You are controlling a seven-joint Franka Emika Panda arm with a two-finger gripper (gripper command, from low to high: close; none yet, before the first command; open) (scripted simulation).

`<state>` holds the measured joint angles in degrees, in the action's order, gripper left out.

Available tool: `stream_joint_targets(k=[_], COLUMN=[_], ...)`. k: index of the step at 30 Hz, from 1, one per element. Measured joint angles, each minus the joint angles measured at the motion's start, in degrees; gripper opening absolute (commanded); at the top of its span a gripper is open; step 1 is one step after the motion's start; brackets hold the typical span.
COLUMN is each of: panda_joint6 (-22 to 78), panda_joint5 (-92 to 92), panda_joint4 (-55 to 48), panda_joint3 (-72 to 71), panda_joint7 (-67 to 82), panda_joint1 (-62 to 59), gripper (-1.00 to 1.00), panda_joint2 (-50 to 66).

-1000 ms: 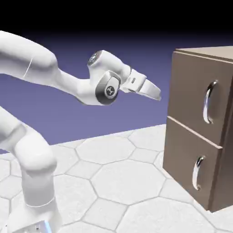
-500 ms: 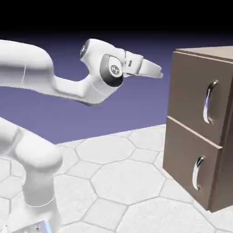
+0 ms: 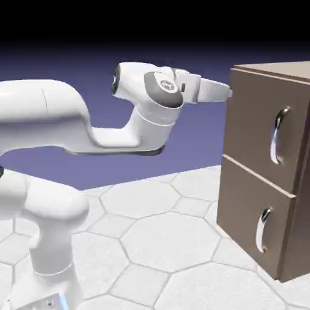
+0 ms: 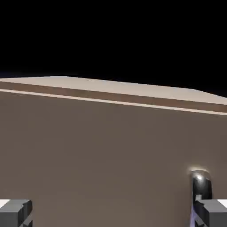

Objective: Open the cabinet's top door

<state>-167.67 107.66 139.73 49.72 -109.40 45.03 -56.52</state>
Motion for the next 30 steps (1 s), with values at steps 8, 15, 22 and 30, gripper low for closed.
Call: stream_joint_targets(k=[8,15,22,30], panda_joint6=[1.17,2.2,3.23,3.97], panda_joint5=[19.93,37.38,54.82,56.42], panda_joint4=[-3.94,-7.39,-10.83,-19.27], panda_joint3=[9.21,17.26,25.32,29.59], panda_joint7=[-12.4,-23.24,-34.09,-34.35], panda_joint1=[8.21,15.39,22.58,32.52], gripper=[1.0,1.0,1.0,-1.0], panda_joint2=[-4.42,-8.28,-12.15,-11.37])
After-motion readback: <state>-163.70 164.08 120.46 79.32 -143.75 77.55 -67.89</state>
